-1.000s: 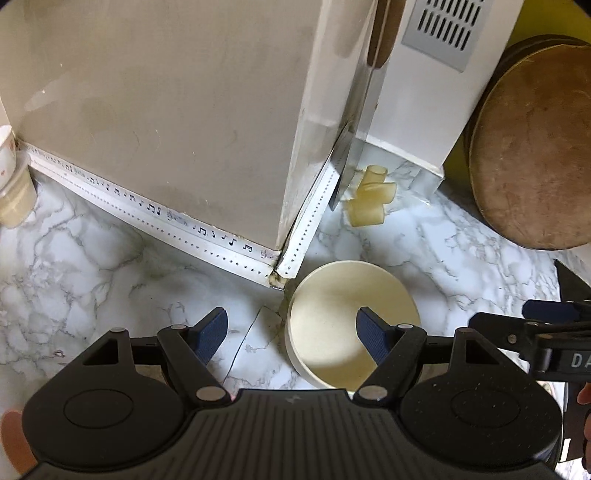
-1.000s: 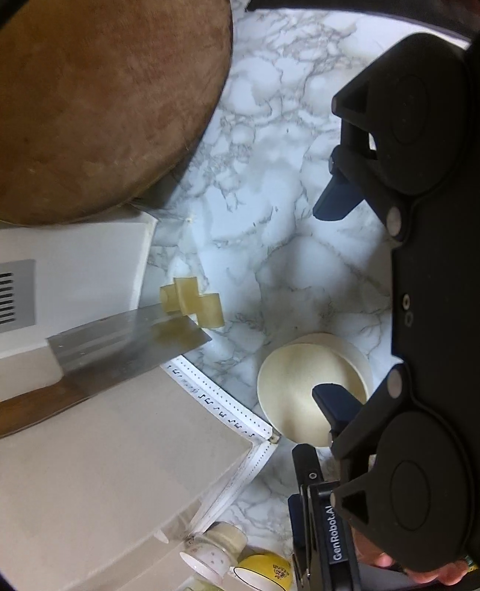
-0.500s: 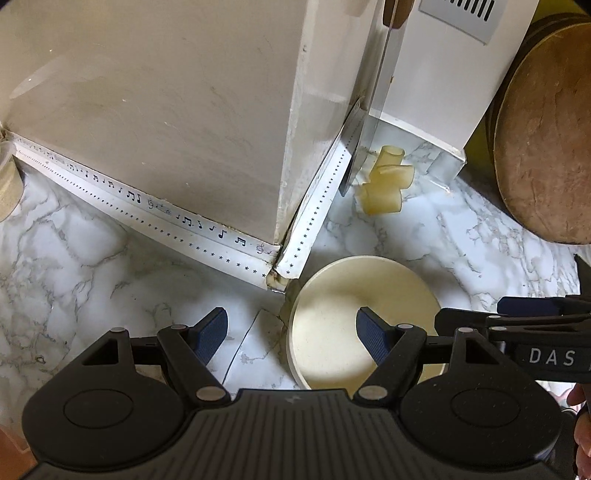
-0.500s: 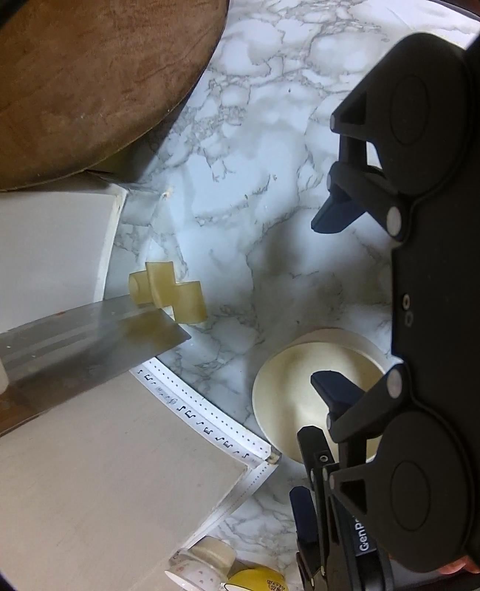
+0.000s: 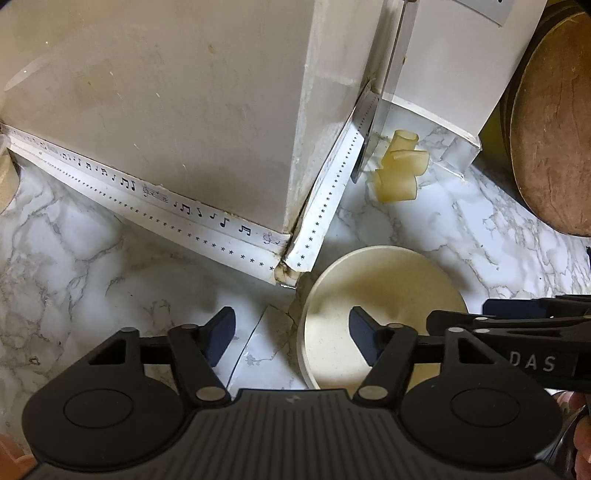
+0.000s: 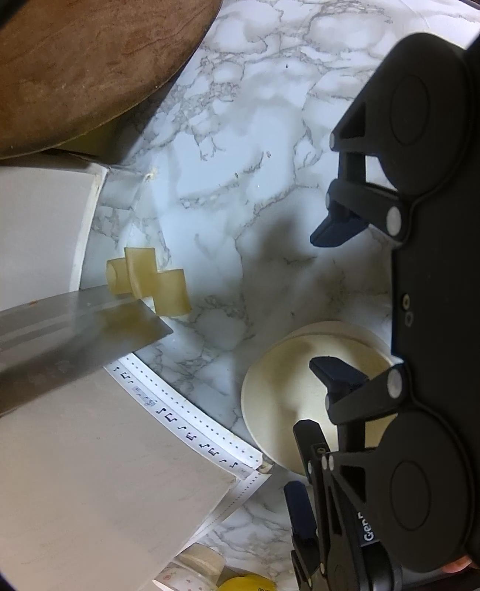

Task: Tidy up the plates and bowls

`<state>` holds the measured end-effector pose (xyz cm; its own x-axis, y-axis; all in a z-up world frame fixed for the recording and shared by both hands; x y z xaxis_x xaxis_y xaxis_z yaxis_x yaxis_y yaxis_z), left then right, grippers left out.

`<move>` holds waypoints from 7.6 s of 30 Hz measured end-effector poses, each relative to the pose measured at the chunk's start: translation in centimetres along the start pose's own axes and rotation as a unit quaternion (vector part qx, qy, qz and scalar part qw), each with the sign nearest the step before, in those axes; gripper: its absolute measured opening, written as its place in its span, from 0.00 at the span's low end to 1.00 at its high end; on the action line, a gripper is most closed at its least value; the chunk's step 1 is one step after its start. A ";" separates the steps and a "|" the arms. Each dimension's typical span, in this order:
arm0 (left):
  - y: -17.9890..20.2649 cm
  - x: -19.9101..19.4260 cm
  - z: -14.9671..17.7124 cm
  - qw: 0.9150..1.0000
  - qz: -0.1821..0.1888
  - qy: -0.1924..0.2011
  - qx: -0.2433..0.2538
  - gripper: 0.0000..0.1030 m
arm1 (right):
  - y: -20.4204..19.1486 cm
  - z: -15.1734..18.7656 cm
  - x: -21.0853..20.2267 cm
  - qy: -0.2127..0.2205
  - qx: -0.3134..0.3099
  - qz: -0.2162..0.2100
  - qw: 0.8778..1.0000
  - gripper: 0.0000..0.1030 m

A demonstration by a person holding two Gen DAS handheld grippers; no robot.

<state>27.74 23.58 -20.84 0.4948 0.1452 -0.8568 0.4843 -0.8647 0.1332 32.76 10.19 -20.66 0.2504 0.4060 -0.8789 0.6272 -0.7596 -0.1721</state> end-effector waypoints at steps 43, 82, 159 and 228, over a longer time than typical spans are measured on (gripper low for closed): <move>3.4 -6.5 1.0 0.999 0.013 0.019 0.032 0.03 | -1.8 1.4 -7.0 0.037 -0.015 0.019 0.999 0.04; 16.9 -15.3 8.8 0.975 0.101 0.023 0.197 0.04 | 7.0 11.2 -20.2 0.085 0.067 0.080 0.991 0.04; 16.0 -12.8 11.7 0.965 0.151 0.033 0.211 0.08 | 6.2 14.7 -18.0 0.077 0.090 0.063 0.991 0.39; 9.2 -7.4 16.8 0.997 0.075 0.022 0.005 0.63 | 14.2 18.3 -12.6 0.066 0.025 -0.013 0.997 0.49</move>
<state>16.39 6.50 -21.62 0.5918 0.0346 -0.8053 0.3950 -0.8833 0.2524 24.99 -15.03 -20.18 0.3312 0.4866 -0.8084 0.5984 -0.7708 -0.2187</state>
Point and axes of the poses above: each gripper's, at about its wrist camera, not at the fingertips, and x roughly the way its jaws point, y to its right, z to its underside, the point moved 10 cm from there along x, roughly the way its jaws point, and after that the axes turned 3 degrees about -x, right-handed, at the moved point
